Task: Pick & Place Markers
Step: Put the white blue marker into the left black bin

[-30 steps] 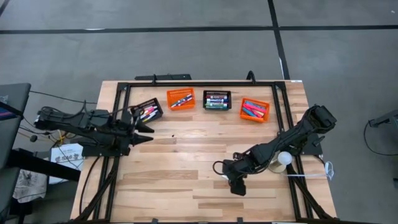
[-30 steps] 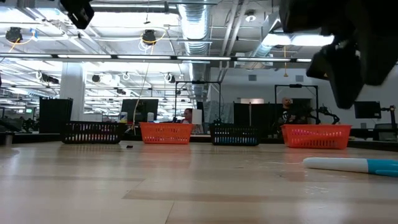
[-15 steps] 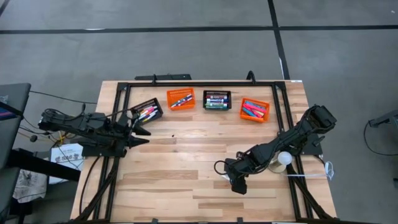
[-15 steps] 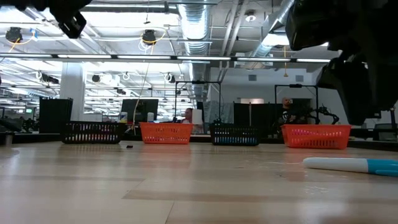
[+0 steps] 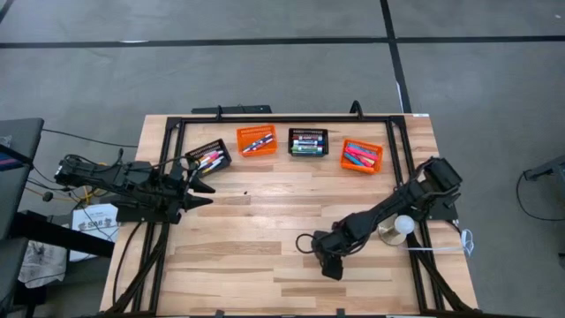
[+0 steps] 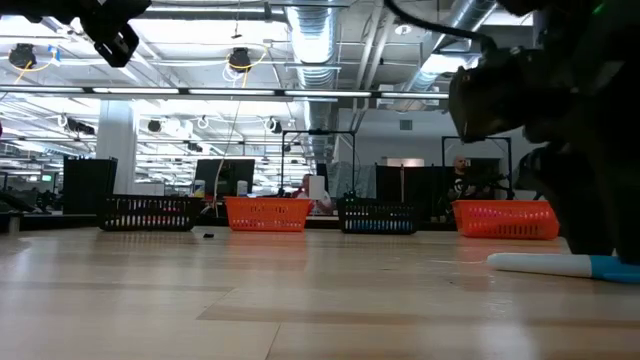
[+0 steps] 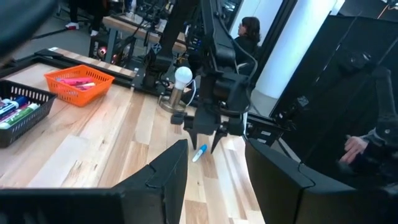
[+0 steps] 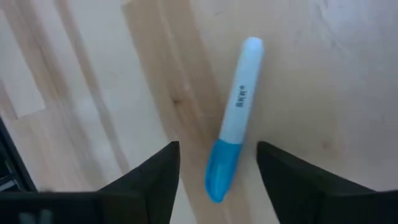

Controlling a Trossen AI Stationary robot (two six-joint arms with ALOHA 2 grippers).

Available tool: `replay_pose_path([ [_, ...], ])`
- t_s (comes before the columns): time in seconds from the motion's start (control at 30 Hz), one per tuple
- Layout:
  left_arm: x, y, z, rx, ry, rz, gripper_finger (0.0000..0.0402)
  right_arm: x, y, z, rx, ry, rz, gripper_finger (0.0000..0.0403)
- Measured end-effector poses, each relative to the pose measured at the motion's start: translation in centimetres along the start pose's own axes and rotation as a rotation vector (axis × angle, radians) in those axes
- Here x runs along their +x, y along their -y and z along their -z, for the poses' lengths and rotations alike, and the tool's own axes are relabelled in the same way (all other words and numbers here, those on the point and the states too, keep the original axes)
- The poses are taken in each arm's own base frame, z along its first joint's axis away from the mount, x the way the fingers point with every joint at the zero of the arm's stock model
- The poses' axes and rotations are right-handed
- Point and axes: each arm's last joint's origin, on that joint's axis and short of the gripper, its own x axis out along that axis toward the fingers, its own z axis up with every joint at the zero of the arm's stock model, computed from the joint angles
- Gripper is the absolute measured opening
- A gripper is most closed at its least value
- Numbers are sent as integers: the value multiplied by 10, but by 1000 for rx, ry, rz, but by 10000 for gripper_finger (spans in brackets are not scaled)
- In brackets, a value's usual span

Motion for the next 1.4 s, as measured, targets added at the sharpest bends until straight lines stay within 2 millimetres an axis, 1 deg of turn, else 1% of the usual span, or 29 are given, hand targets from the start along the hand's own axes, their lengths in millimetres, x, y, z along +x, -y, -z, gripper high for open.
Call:
replay_pose_path([
  [0.1, 0, 0, 0, -4, 1, 1, 159, 7, 3, -1, 14, -23, 3, 202],
  [0.27, 0, 0, 0, -19, 1, 1, 159, 7, 3, 1, 7, 3, 51, 178],
  [0.4, 0, 0, 0, -19, 1, 1, 159, 8, 3, 3, -4, 13, 101, 135],
  [0.6, 0, 0, 0, -19, 1, 1, 159, 8, 6, 4, -1, 18, 131, 58],
  [0.7, 0, 0, 0, -19, 1, 1, 159, 8, 8, 2, 2, 12, 130, 27],
  [0.9, 0, 1, -2, -27, 19, 7, 159, 2, 10, -9, -26, 4, 111, 26],
  [1.0, 0, 1, -2, -28, 24, 9, 159, -2, 12, -17, -32, 6, 104, 40],
  [1.1, 0, 1, -2, -28, 25, 9, 159, -5, 14, -27, -48, 48, 97, 40],
  [1.17, 0, 1, -3, -28, 28, 10, 159, -7, 16, -37, -64, 111, 107, 32],
  [1.23, 0, 1, -3, -28, 28, 10, 159, -9, 20, -43, -68, 136, 101, 25],
  [1.4, 1, 1, -2, -28, 25, 9, 159, -12, 26, -56, -59, 181, 30, 31],
])
